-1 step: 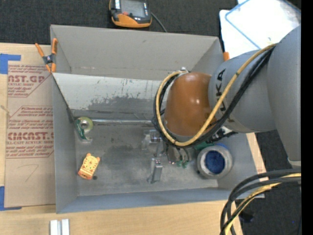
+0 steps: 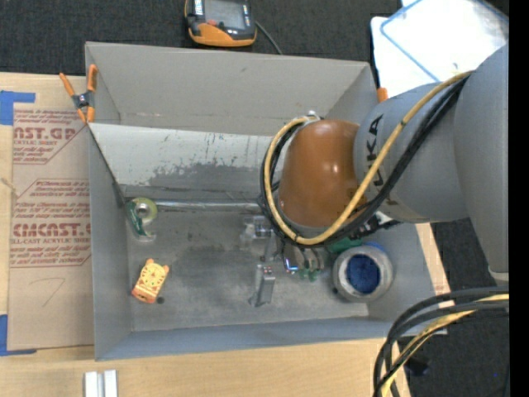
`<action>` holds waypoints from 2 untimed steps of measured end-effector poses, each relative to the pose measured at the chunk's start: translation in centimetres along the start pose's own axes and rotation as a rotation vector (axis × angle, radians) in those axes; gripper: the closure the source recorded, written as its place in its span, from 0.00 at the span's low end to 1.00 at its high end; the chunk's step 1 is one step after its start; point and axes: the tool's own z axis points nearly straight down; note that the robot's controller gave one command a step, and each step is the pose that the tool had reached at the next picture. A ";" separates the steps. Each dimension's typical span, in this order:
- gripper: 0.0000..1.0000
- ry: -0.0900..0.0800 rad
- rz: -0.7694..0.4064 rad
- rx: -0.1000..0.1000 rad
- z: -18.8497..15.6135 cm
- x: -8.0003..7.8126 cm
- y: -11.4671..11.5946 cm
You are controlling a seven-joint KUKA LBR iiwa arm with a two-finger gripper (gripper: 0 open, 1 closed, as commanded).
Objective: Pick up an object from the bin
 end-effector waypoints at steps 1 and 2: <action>0.00 -0.001 -0.250 0.000 5.3 -2.2 9.8; 0.00 -0.007 -0.349 -0.001 -0.5 -2.1 14.2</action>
Offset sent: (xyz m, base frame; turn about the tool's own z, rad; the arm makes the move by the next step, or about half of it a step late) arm 0.0206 0.1400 0.0043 -0.3476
